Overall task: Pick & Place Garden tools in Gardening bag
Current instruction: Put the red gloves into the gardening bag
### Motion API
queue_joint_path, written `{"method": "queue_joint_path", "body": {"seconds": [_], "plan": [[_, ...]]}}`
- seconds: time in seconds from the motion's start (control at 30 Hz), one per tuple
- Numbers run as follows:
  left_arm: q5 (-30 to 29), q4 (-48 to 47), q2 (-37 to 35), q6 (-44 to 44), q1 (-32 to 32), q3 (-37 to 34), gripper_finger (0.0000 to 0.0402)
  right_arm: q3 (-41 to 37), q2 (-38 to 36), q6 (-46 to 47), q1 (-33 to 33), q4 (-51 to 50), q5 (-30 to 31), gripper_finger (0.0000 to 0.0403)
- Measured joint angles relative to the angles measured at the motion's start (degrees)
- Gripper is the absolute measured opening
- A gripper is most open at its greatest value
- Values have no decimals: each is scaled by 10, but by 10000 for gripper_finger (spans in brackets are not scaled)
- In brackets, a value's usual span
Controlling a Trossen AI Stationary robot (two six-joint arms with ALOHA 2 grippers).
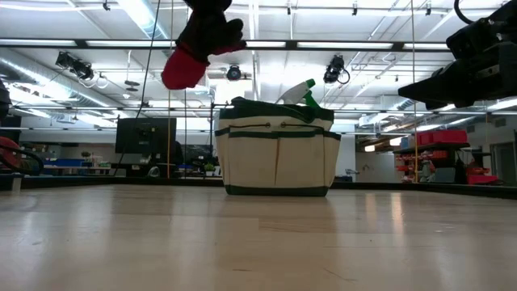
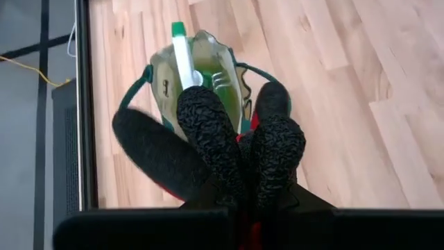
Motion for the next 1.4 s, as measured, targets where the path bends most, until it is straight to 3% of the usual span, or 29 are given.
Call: {"method": "queue_joint_path", "body": {"seconds": [0.3,0.57,0.87,1.4], "plan": [[-2,49,-30,-2,11,-129,19,0,0,0,0,-1,0,16],[23,151,-105,-1,56,-260,19,1,2,0,0,1,0,16],[60,302,-197,0,99,-358,19,1,4,0,0,0,0,16],[186,530,-218,-19,109,-386,19,1,4,0,0,0,0,16]]}}
